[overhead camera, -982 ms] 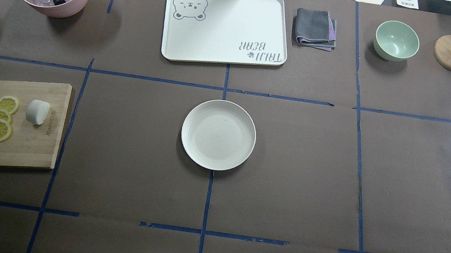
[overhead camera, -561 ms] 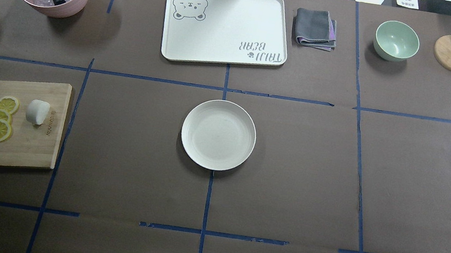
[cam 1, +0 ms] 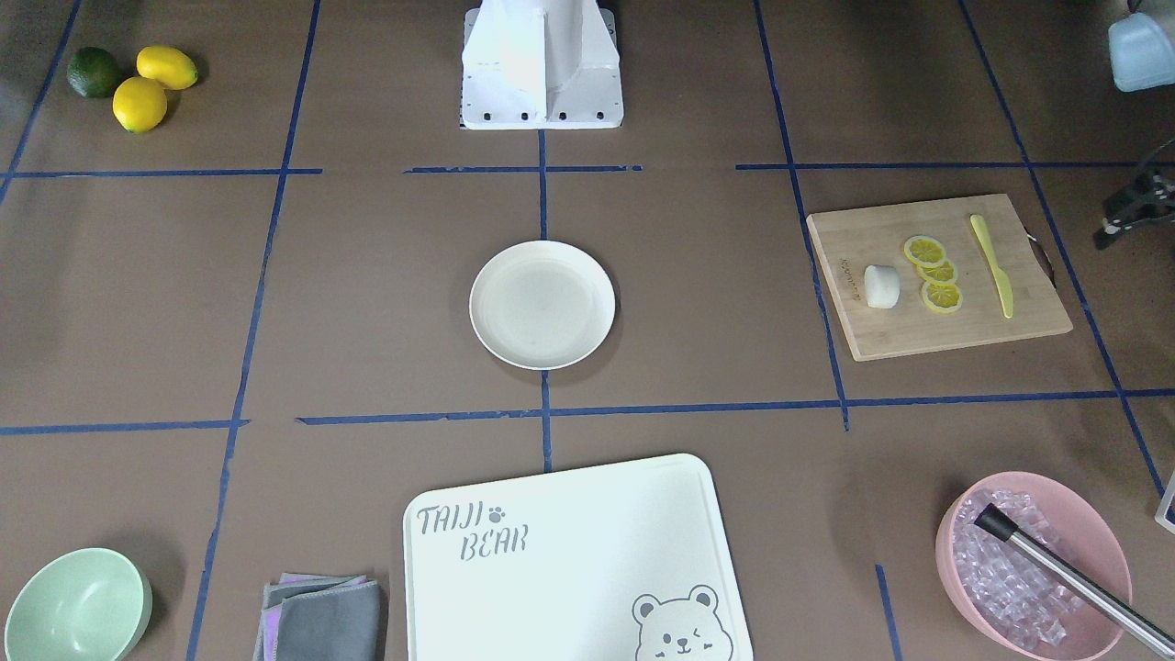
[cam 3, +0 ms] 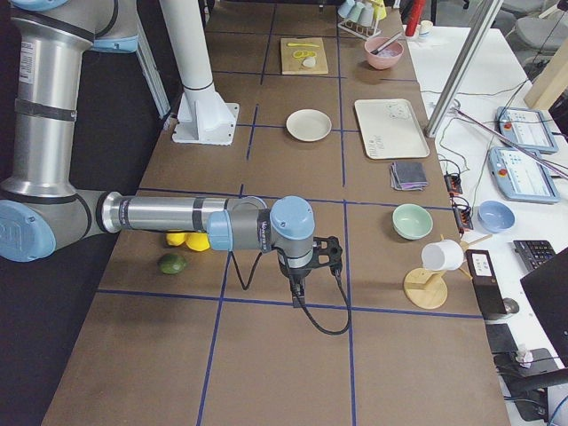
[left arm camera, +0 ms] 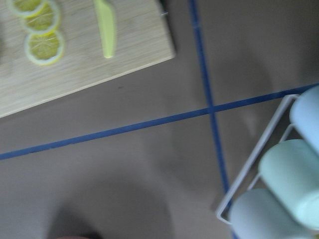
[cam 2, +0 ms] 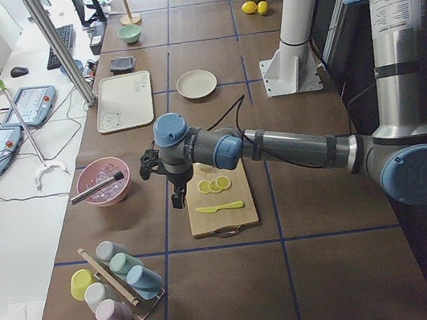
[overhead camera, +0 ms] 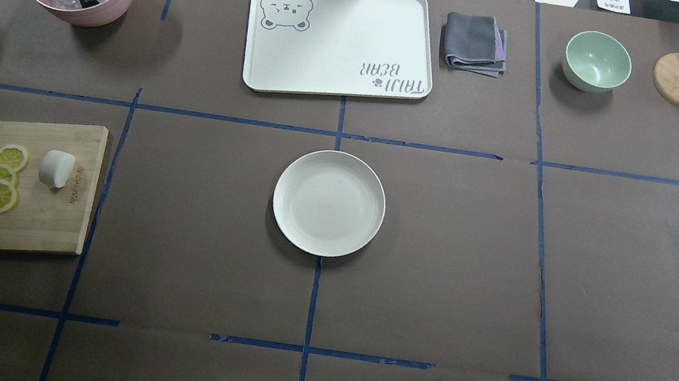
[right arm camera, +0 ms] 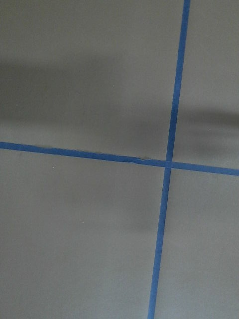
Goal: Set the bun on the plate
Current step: 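Move the left gripper toward the white bun on the cutting board, then lower the left gripper onto the white bun and grasp it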
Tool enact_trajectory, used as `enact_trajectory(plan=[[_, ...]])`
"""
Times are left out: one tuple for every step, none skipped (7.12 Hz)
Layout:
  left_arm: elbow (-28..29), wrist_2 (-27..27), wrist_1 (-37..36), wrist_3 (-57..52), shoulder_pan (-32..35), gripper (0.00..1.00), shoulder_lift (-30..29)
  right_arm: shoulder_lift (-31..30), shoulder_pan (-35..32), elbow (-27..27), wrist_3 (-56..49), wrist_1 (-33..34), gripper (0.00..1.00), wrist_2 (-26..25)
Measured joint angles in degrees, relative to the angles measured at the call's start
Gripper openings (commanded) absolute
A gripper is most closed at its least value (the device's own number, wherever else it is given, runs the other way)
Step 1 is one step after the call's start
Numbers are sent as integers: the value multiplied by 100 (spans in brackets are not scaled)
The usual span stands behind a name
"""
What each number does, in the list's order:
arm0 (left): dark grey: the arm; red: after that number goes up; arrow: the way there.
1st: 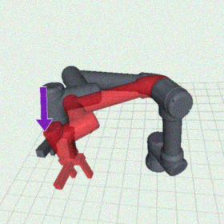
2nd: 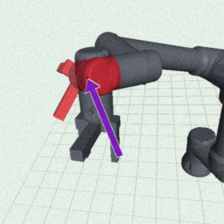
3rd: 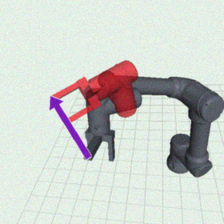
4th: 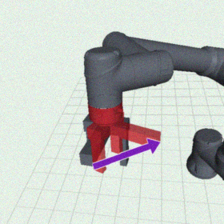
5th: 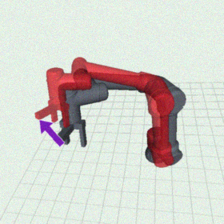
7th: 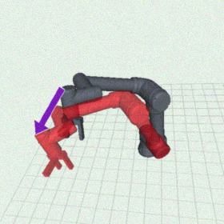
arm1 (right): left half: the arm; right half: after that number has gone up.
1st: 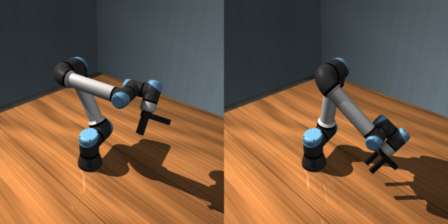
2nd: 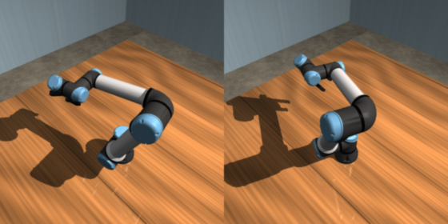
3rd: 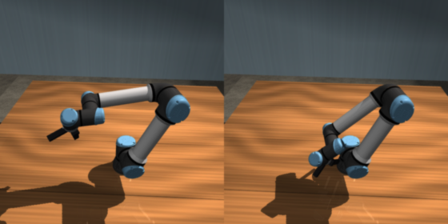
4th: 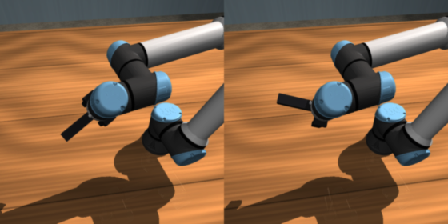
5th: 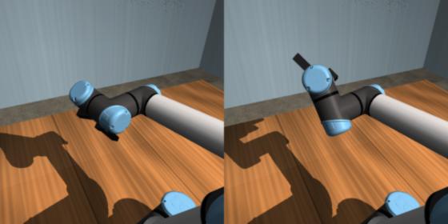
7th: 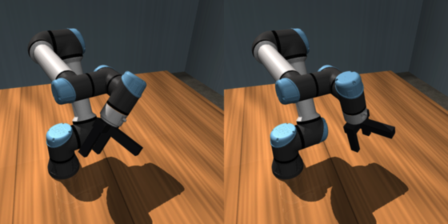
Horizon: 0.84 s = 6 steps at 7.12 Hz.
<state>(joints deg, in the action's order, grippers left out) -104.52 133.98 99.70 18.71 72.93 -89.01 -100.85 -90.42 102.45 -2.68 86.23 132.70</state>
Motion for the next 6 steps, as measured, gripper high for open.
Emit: enact_trajectory(plan=[[-63,-101,289,878,-577,100,-74,2,16,0,3,-31,100,3],[-58,-301,609,1493,-1071,100,-120,4,20,-2,4,-60,100,7],[-2,-534,880,1854,-1492,100,-153,4,22,-5,7,-73,100,9],[53,-687,1028,2001,-1772,100,-174,3,27,-5,11,-78,100,12],[107,-751,1084,2051,-1944,100,-200,4,28,-6,12,-80,100,16],[198,-774,1103,2067,-2067,100,-265,4,27,-6,13,-80,100,18]])
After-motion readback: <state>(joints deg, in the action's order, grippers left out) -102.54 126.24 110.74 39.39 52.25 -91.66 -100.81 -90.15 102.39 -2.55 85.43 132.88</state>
